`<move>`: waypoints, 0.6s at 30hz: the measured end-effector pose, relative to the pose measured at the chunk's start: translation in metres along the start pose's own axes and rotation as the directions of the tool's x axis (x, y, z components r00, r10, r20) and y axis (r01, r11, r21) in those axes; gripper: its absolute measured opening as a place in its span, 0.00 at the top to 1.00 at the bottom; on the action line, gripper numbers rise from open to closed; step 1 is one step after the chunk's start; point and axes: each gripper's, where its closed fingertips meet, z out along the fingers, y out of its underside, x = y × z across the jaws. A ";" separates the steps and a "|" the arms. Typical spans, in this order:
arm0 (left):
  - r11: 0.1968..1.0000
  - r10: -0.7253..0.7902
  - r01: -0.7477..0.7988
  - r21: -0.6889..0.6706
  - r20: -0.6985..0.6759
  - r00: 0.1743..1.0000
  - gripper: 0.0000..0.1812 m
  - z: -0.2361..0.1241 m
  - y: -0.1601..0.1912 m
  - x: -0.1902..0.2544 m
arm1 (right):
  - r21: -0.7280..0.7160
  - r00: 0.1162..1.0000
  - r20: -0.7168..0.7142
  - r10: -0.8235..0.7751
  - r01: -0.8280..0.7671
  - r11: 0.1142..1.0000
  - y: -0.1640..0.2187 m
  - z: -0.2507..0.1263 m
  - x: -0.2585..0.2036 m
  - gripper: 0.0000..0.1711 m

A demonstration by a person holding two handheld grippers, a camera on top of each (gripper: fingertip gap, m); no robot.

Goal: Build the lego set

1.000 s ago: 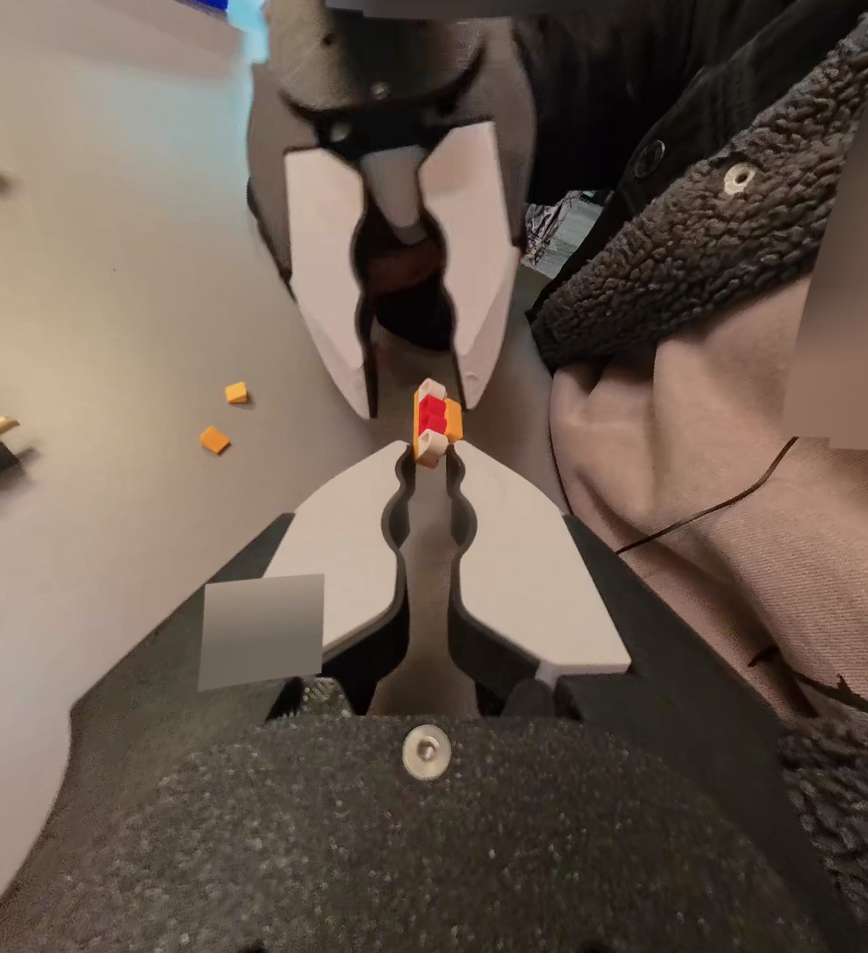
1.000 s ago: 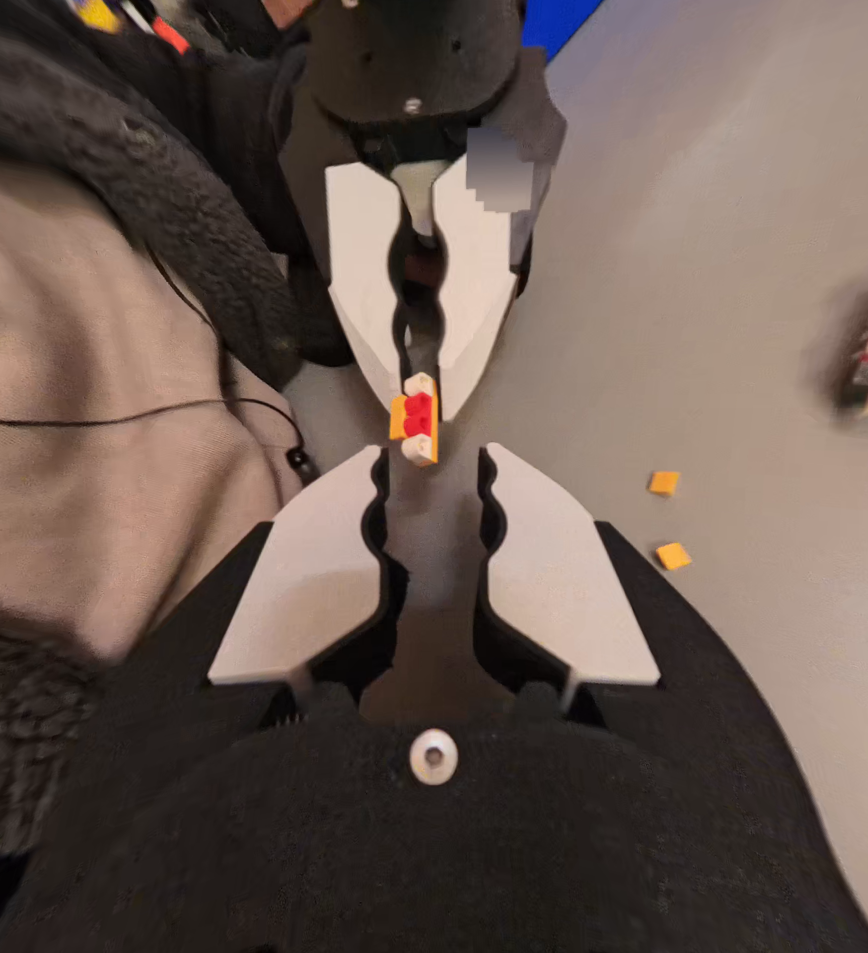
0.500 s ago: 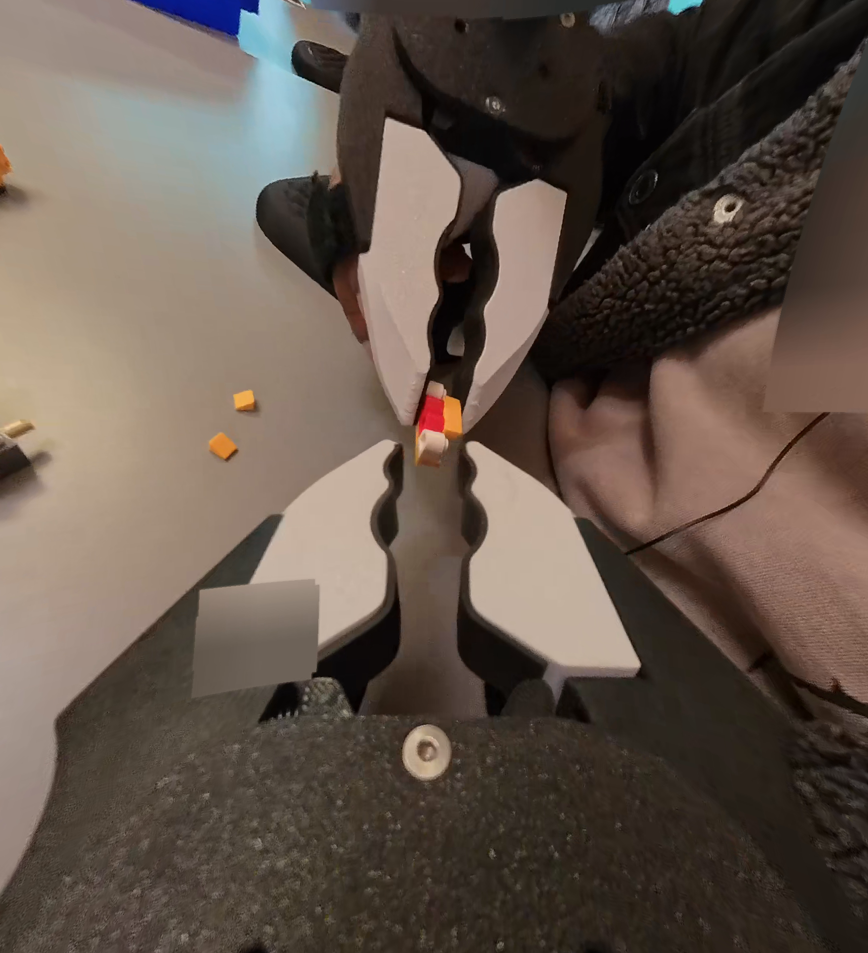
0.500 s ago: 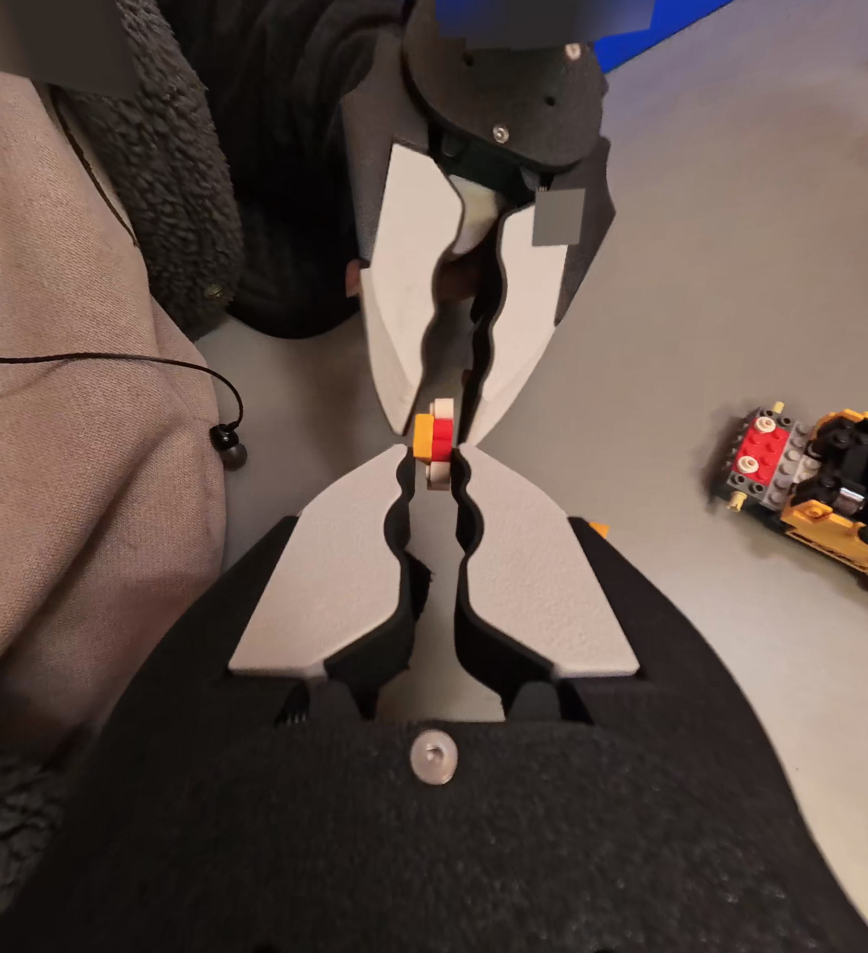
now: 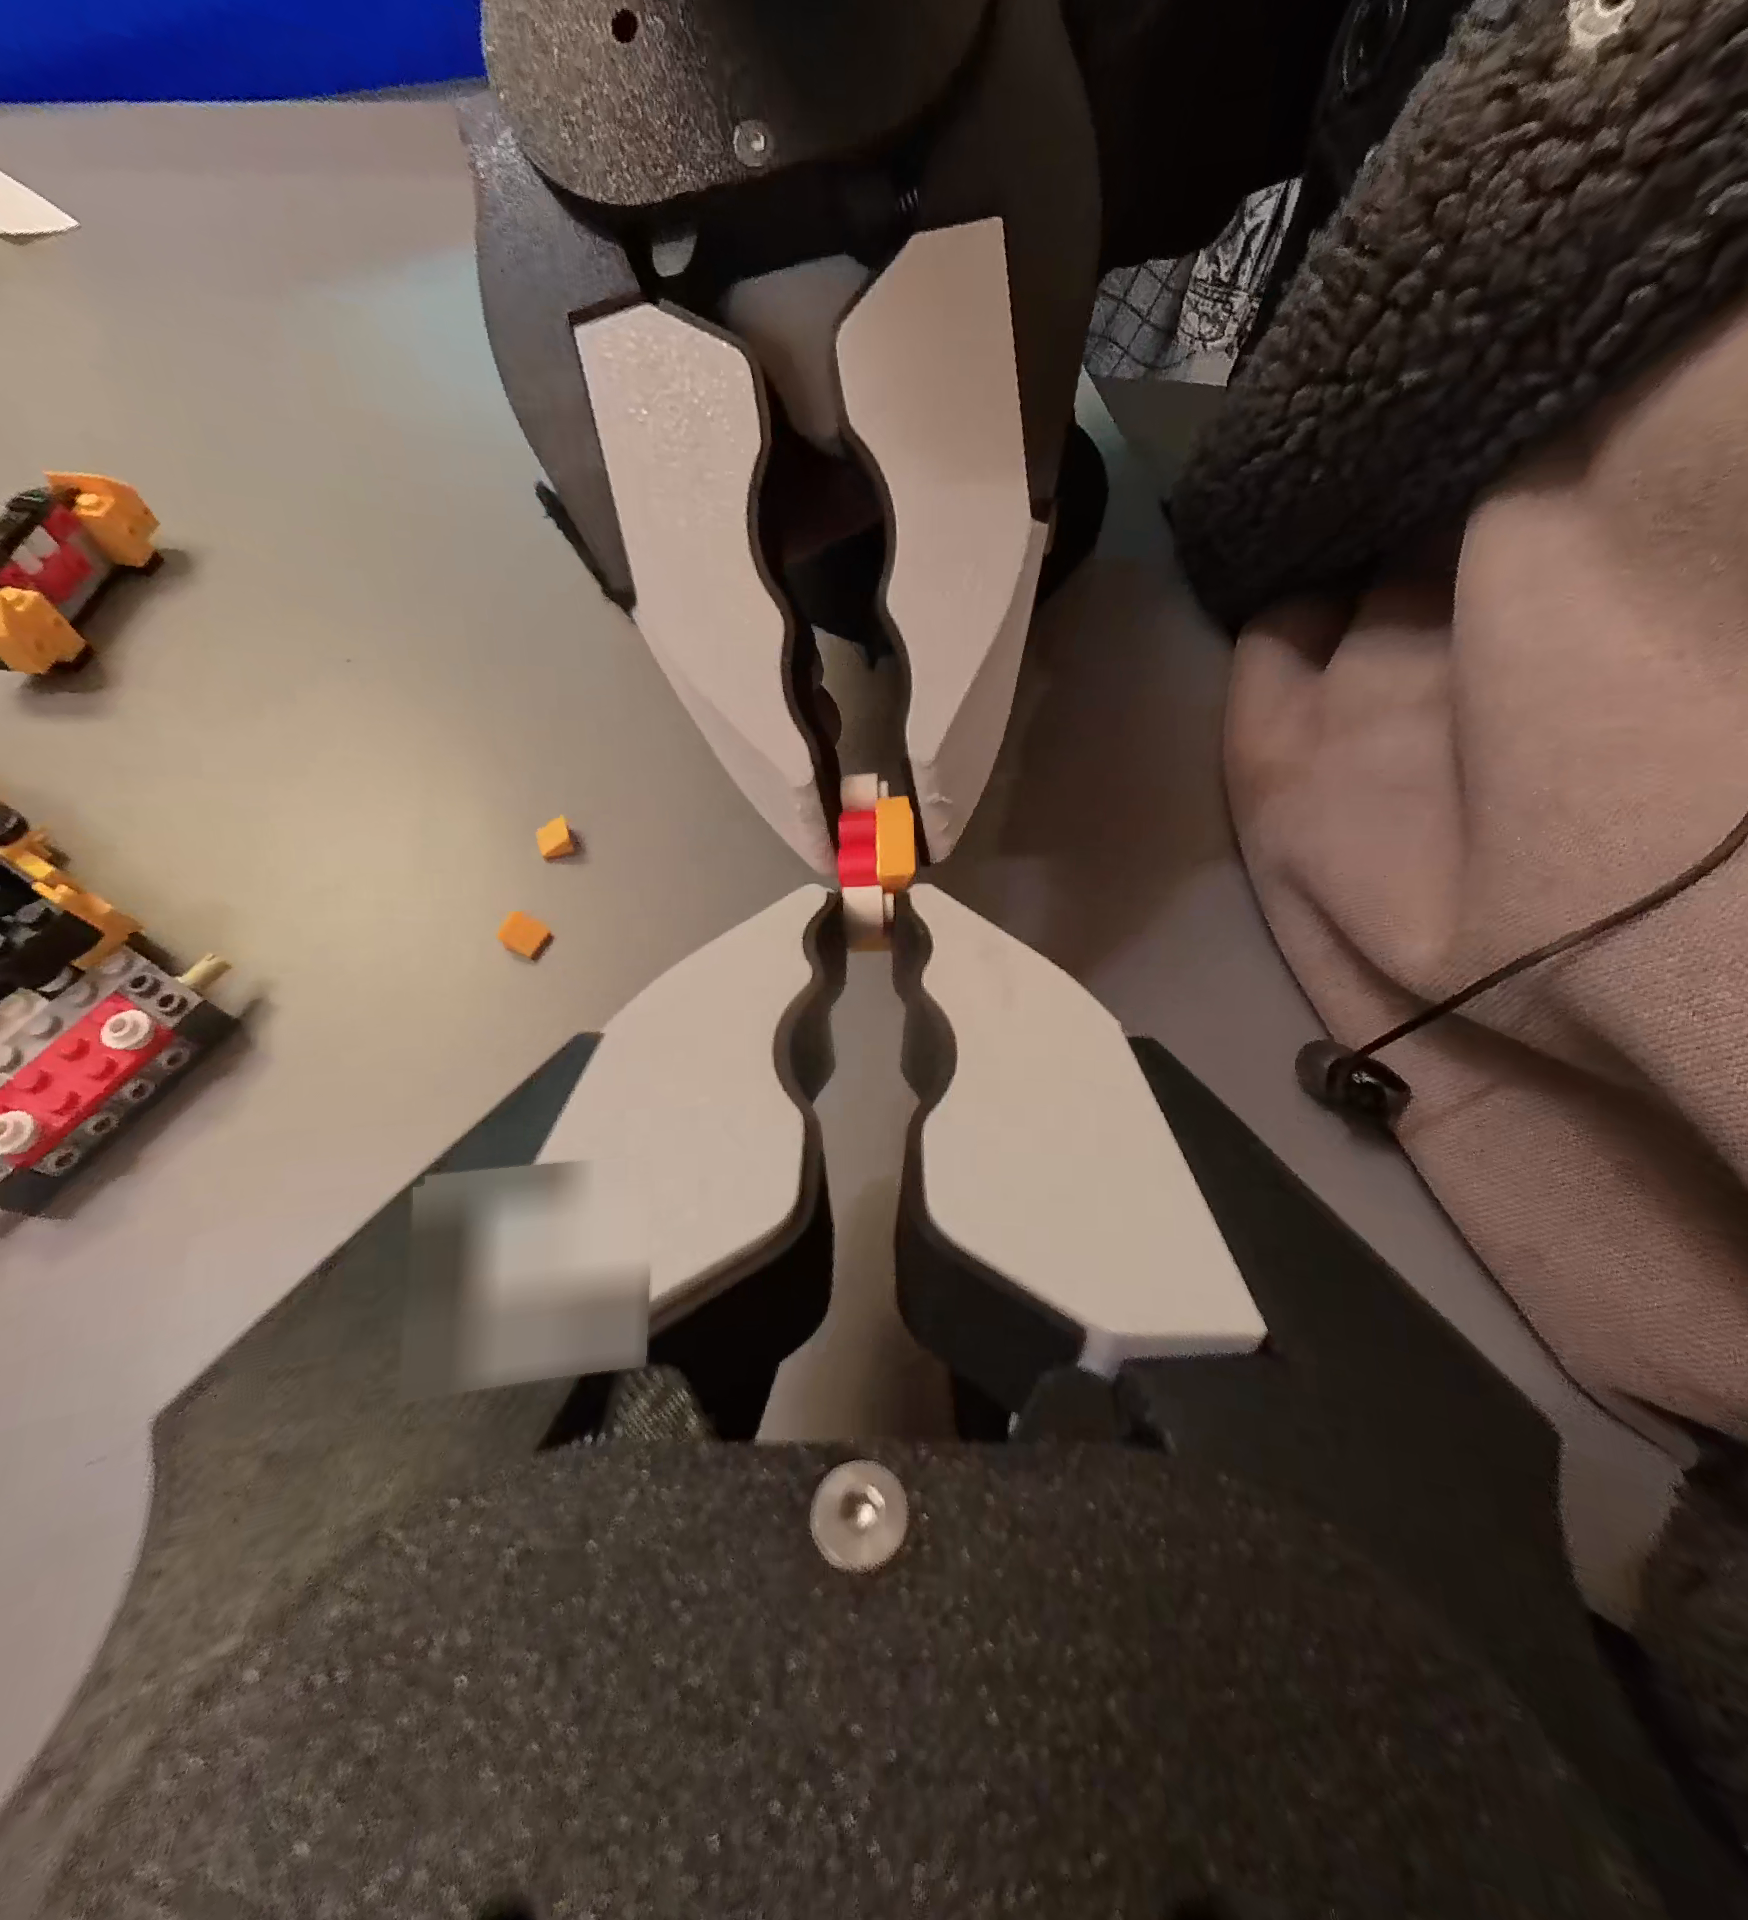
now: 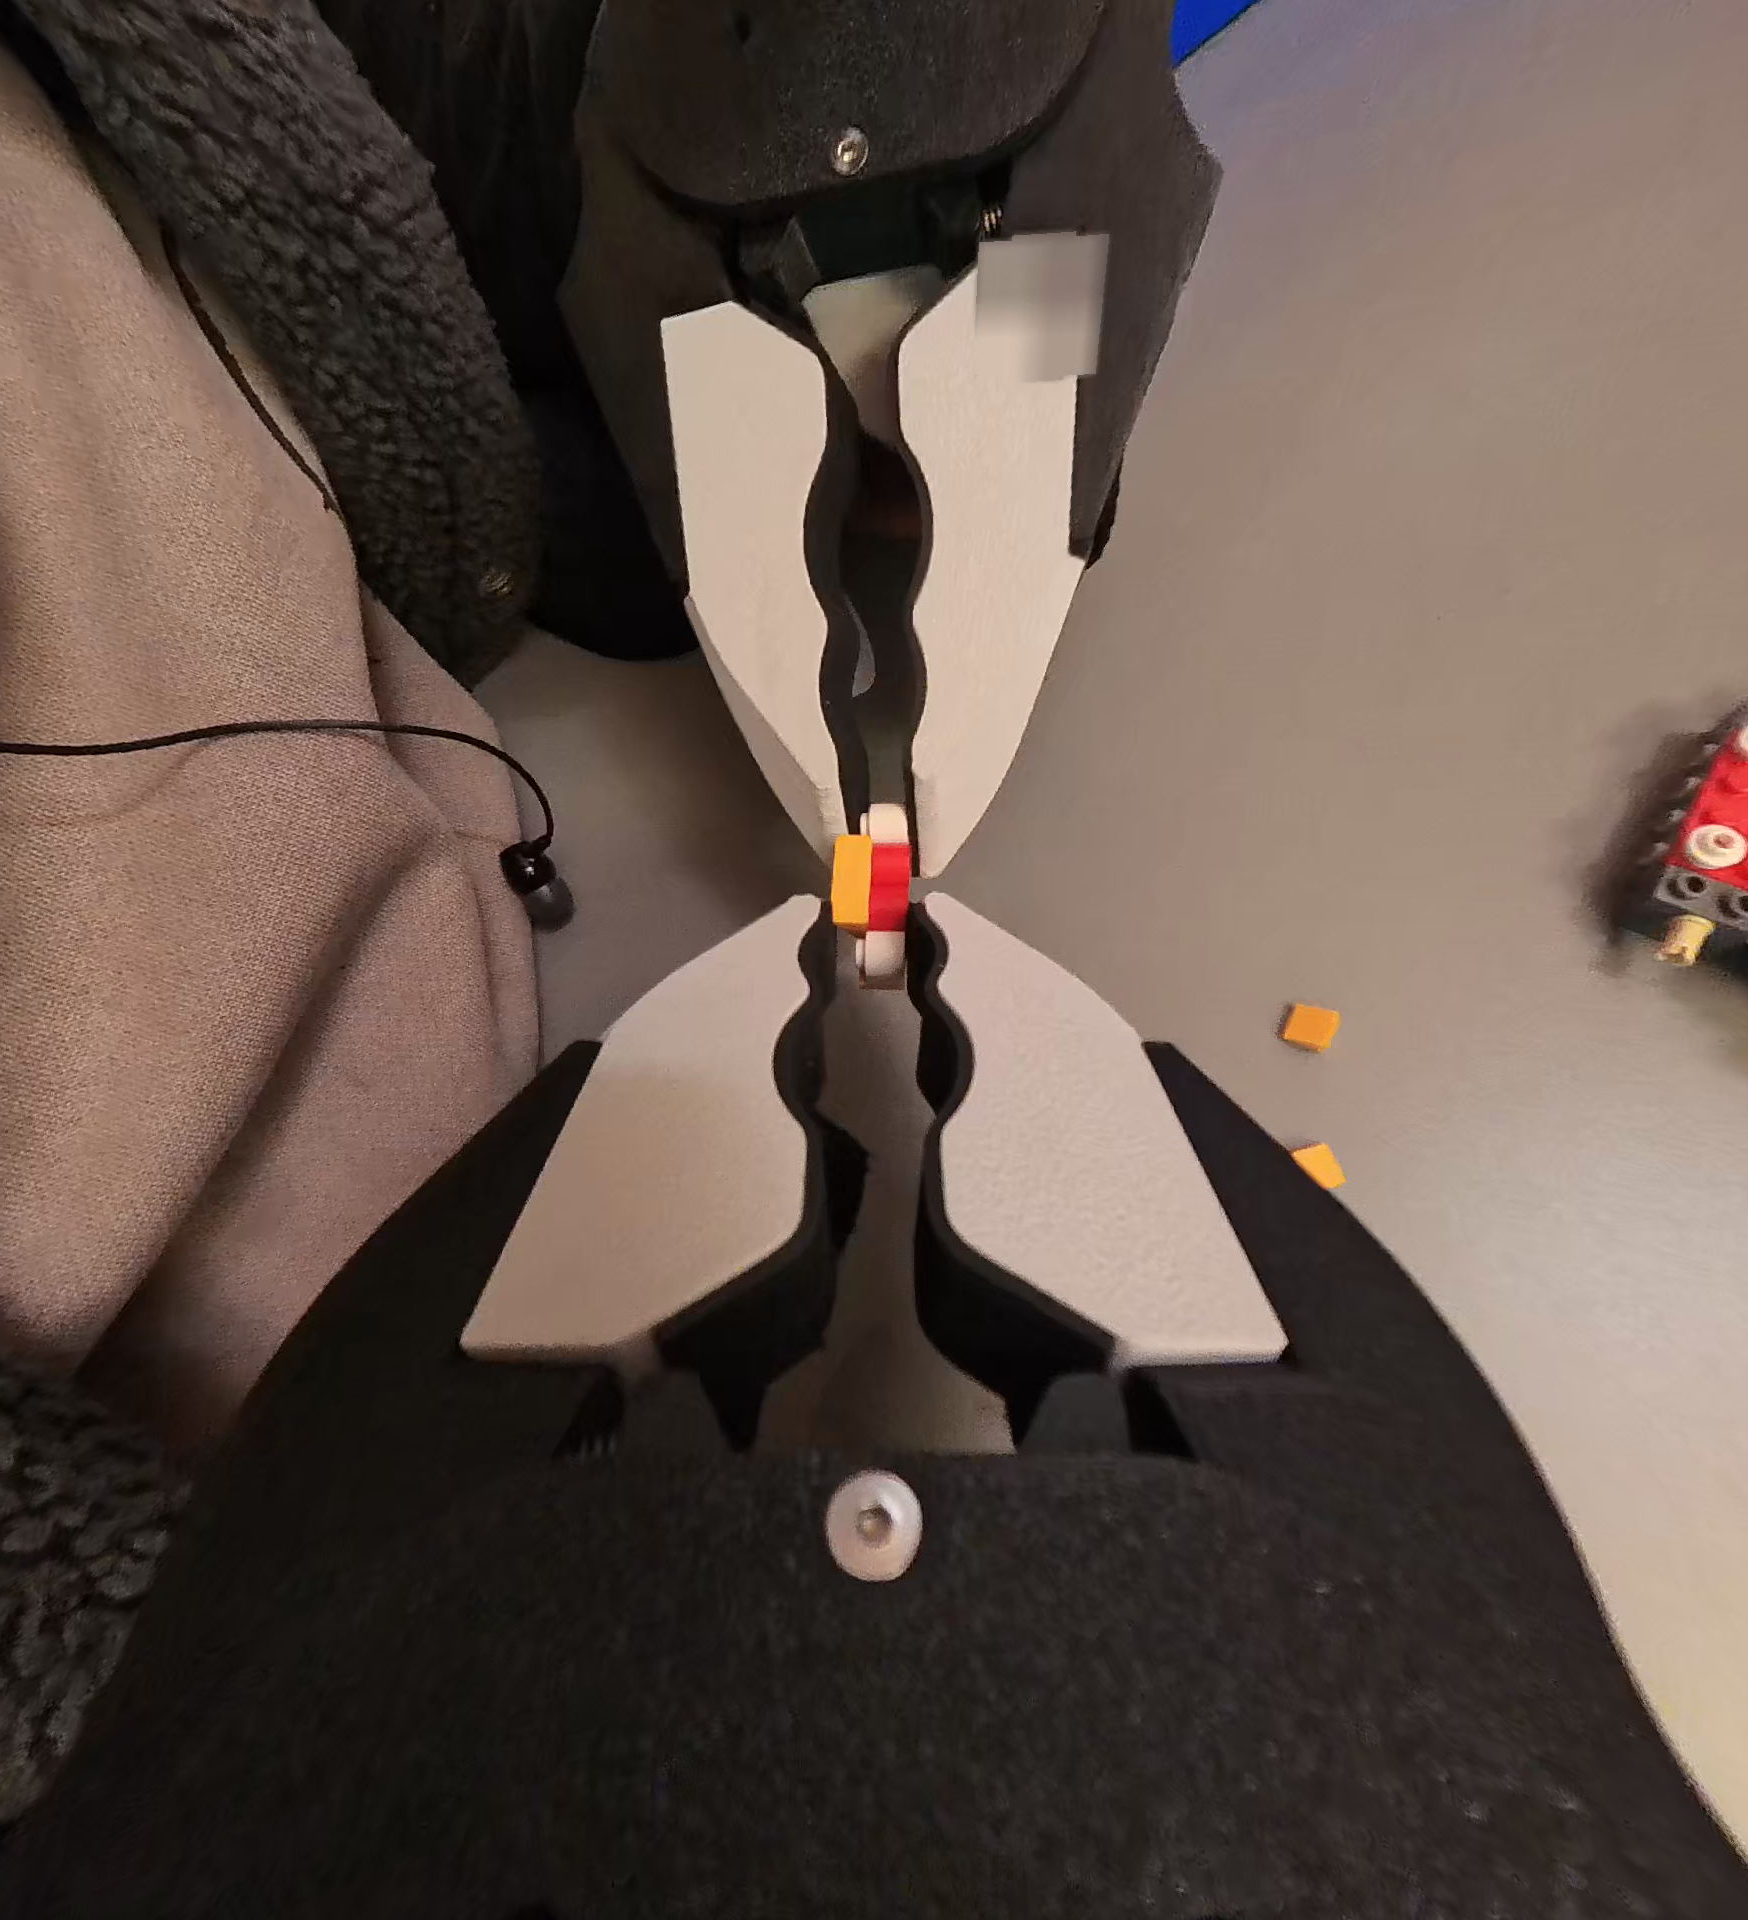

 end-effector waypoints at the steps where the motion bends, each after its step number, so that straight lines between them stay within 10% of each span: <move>1: 1.000 -0.003 0.003 -0.008 -0.006 1.000 0.95 0.001 0.001 0.001 | -0.007 1.000 0.006 0.001 -0.001 1.000 0.001 0.001 -0.001 0.93; 18: 0.995 0.057 -0.052 -0.088 0.048 0.997 0.94 0.004 0.015 -0.002 | -0.096 0.967 0.101 0.233 -0.224 0.970 0.015 0.006 0.003 0.93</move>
